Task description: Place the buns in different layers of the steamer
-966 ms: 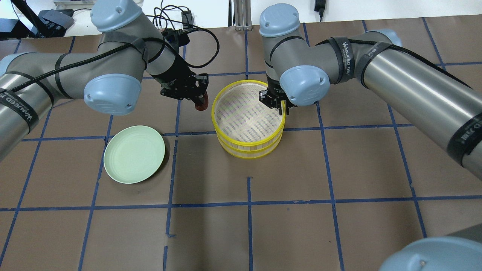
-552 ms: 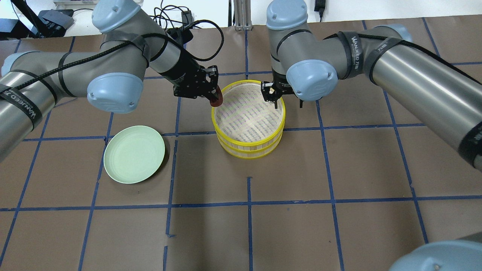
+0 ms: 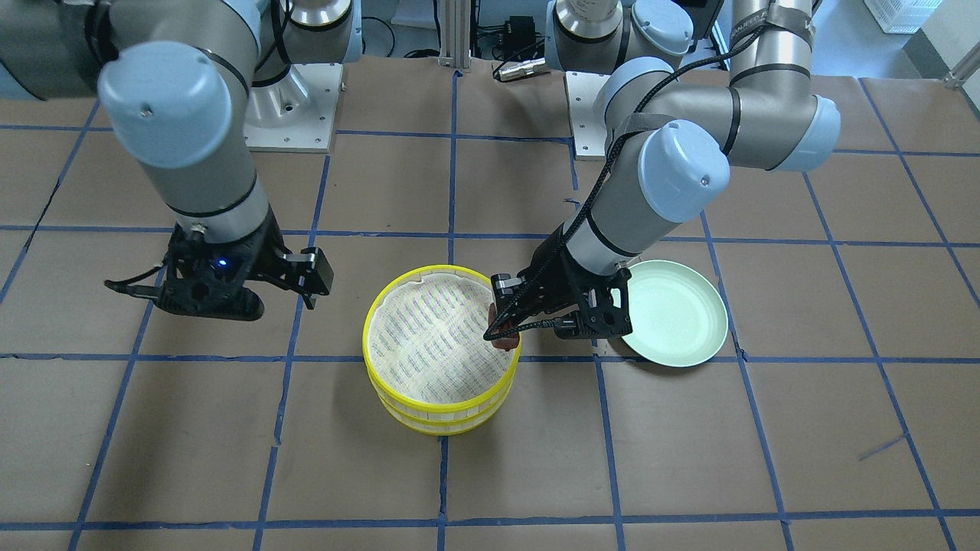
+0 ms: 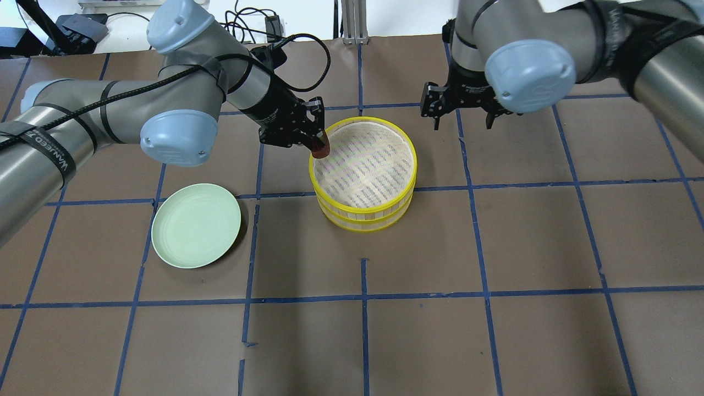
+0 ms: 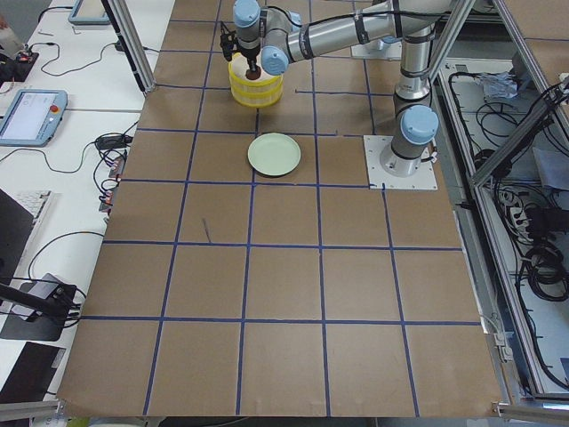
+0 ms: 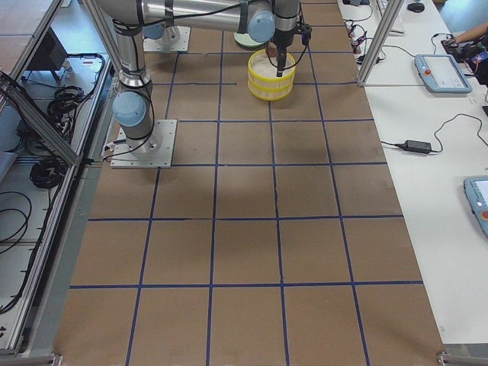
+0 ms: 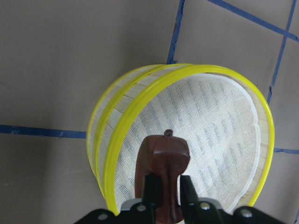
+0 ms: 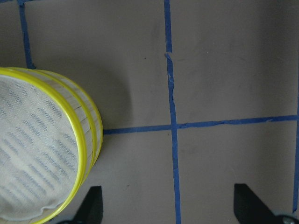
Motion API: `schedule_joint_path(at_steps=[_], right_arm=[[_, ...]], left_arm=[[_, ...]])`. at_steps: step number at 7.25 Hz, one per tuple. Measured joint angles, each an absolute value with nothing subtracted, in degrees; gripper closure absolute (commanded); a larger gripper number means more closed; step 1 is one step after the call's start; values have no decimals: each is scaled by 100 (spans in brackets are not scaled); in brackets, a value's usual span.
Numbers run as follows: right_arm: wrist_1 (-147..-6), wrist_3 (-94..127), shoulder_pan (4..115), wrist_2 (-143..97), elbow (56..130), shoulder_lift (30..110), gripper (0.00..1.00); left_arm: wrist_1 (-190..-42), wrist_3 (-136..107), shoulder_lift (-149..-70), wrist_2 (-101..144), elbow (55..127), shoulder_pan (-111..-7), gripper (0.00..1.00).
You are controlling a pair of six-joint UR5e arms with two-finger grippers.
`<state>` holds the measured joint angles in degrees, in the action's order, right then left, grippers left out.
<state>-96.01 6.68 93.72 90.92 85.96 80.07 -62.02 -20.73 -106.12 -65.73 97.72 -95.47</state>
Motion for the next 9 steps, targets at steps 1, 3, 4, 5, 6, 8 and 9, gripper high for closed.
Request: schedule_joint_path(at_steps=[1, 3, 4, 5, 6, 8, 9], right_arm=[[-9206, 610, 9362, 8981, 8459, 8208, 0], [-8820, 413, 9250, 9117, 8196, 8395, 0], [-8673, 321, 9220, 9381, 8083, 8547, 0], [-8540, 286, 9223, 9390, 8044, 8634, 0], [-8474, 273, 9219, 9301, 8055, 8638, 0], [-8414, 280, 9219, 9091, 8123, 8610, 0], [-8363, 286, 9201, 9043, 8155, 8607, 0]], left_arm=[[-6198, -2208, -10621, -6571, 9772, -9550, 0], [-6177, -2166, -10596, -6618, 9719, -9540, 0], [-6172, -1870, -10539, -6825, 9648, -9513, 0], [-6207, -1465, -10468, -7301, 9588, -9495, 0], [-6421, -1070, -10343, -7750, 9518, -9449, 0], [-7683, -588, -9882, -8161, 9233, -9150, 0], [-8414, -401, -9600, -8462, 9108, -9012, 0]])
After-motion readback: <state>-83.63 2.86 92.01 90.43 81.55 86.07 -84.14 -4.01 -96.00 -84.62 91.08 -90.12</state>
